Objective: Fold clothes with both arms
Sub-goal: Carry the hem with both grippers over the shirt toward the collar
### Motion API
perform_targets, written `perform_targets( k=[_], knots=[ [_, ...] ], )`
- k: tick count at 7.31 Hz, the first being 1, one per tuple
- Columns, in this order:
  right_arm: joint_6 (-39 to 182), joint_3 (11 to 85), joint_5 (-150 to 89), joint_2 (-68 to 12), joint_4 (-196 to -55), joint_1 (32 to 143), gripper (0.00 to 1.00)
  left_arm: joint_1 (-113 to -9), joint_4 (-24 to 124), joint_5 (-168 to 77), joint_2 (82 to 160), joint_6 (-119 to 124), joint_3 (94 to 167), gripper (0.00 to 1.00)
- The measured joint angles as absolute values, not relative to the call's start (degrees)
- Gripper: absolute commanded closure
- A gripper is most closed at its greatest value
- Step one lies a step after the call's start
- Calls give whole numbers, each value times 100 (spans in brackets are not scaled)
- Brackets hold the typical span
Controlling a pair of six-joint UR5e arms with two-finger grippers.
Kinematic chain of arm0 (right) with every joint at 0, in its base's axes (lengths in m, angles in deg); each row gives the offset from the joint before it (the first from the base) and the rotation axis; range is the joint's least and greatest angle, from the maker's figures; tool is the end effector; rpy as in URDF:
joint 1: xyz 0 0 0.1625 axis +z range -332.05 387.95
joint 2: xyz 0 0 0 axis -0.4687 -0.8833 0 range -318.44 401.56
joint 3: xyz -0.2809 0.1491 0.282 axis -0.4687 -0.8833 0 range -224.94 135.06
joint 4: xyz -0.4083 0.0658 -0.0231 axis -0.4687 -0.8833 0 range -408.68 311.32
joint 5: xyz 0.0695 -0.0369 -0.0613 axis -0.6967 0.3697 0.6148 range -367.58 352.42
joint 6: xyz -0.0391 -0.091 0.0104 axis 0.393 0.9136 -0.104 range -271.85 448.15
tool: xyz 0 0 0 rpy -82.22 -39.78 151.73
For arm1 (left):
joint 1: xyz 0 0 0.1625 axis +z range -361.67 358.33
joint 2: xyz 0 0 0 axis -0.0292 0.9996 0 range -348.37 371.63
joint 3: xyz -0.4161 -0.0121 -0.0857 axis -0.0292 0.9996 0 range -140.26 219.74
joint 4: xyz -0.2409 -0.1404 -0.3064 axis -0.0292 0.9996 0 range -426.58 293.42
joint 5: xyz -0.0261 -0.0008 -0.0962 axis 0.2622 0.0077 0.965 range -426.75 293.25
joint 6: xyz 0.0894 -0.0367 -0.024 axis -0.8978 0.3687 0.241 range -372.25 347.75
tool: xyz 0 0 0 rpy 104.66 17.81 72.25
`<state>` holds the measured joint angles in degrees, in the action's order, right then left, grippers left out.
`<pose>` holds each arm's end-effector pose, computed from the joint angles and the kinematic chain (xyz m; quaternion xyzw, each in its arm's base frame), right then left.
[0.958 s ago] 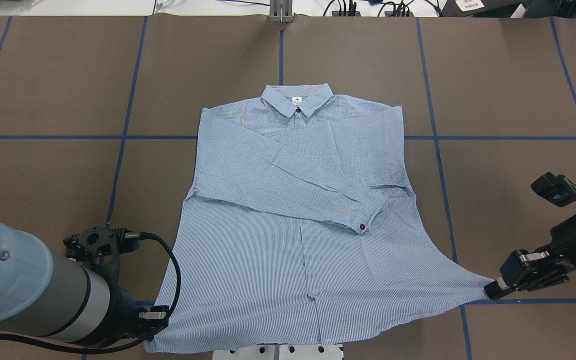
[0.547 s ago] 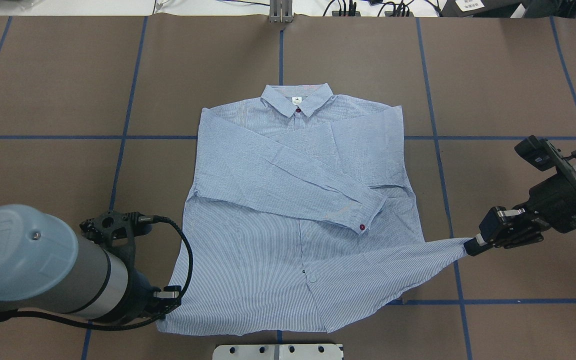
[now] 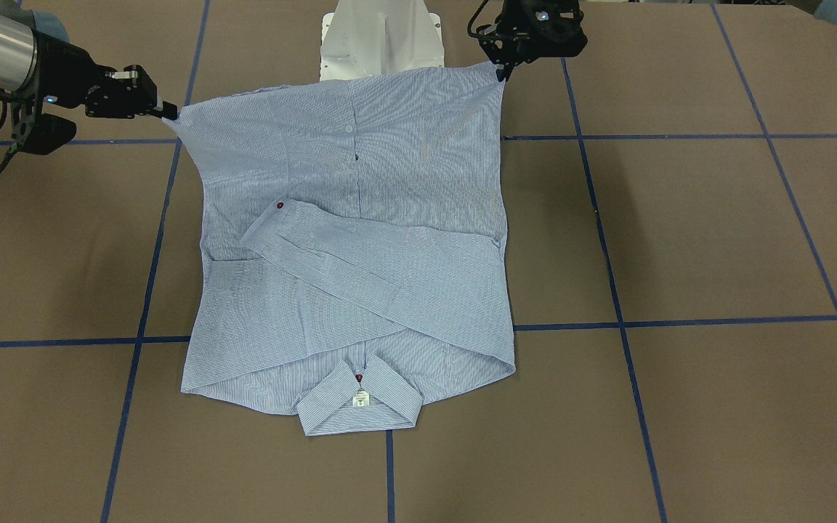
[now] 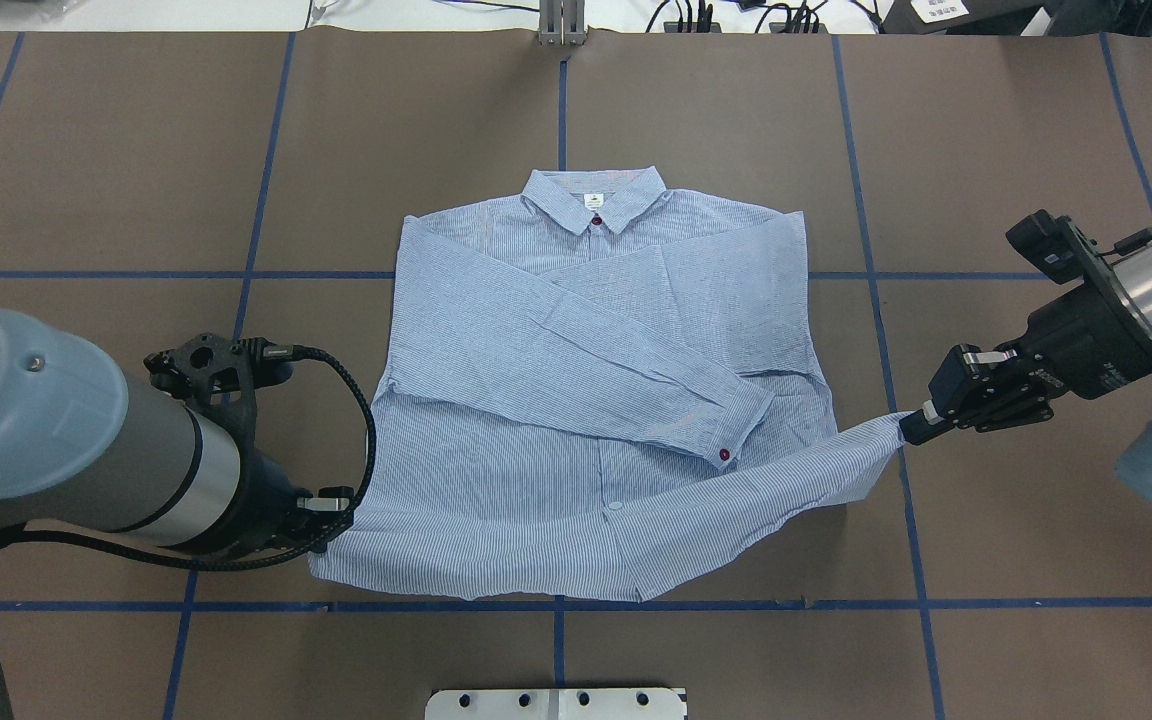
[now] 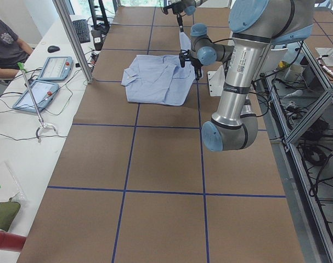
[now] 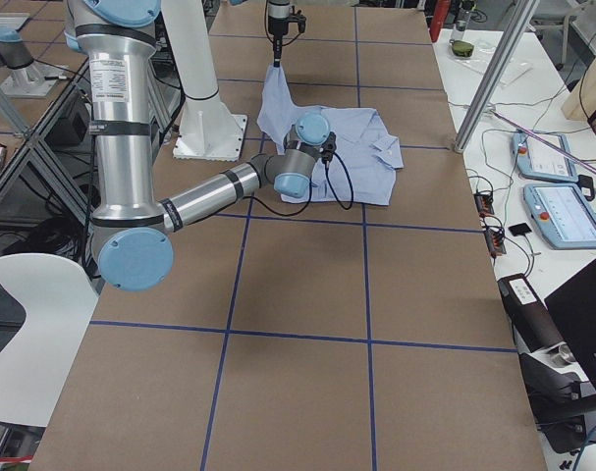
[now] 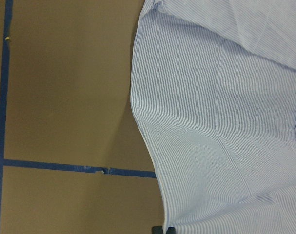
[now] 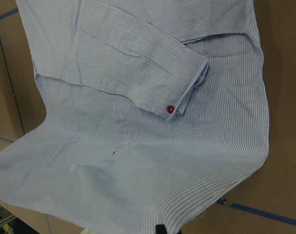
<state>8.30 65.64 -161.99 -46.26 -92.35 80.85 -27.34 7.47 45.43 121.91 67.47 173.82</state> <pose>-0.2390 -0.3880 0.3577 -0.1232 -0.6386 -0.0275 0.7591 0.3661 -0.2821 0.1942 -0.0427 0.4368 -0.0416 0.8976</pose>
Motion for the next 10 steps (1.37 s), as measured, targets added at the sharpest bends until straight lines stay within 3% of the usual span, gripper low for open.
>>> perform_targets(
  k=[5,10],
  knots=[
    [792,5584,-16177,-3751,-9239,8578,100,-3542,1274,4559,12589,6401,16481,100],
    [844,4205,-16042,-2758,-9237,8849,100,-4271,2682,4703,13097,6369,14980,100]
  ],
)
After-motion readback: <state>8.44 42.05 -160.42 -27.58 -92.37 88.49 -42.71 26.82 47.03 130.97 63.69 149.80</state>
